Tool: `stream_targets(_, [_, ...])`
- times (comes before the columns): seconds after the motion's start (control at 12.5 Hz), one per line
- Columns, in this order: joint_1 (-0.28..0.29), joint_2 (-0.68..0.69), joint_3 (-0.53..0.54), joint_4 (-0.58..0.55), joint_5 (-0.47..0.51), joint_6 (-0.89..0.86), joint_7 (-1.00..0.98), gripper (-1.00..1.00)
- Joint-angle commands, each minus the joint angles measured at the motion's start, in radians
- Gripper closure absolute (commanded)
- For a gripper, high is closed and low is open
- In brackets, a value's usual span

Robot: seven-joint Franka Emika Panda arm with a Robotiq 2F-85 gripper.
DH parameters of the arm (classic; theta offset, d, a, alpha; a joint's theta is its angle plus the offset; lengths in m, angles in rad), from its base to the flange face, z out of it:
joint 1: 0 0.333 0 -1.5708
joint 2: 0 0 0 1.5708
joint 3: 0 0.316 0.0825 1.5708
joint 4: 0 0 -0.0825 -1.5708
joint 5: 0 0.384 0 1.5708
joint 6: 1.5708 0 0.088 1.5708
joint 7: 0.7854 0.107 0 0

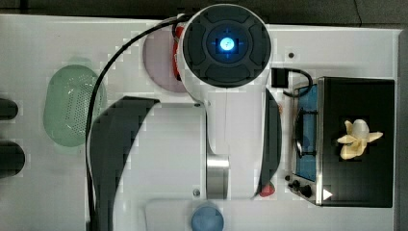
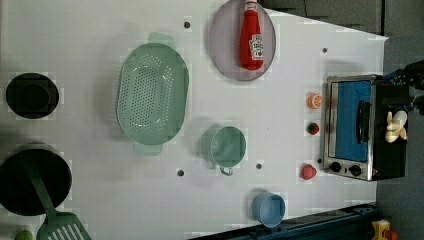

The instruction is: Pick banana from oven and place on table.

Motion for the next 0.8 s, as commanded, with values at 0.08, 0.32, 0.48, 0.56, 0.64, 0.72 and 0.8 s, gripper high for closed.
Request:
stream_targets(0.08, [-0.040, -0.328, -0.050, -0.109, -0.005, -0.207, 0.078, -0.59])
stream_targets(0.32, [-0.041, -0.326, -0.056, -0.110, -0.006, -0.205, 0.077, -1.00])
stream_targets(0.48, [-0.043, -0.316, -0.084, -0.110, -0.007, -0.201, 0.077, -1.00])
stream_targets(0.56, [-0.046, -0.306, -0.108, -0.110, -0.009, -0.189, 0.077, -1.00])
stream_targets(0.64, [-0.051, -0.294, -0.137, -0.108, -0.010, -0.167, 0.071, -1.00])
stream_targets(0.72, [-0.057, -0.279, -0.172, -0.108, -0.015, -0.138, 0.055, -1.00])
stream_targets(0.8, [-0.062, -0.262, -0.212, -0.108, -0.022, -0.116, 0.021, -1.00])
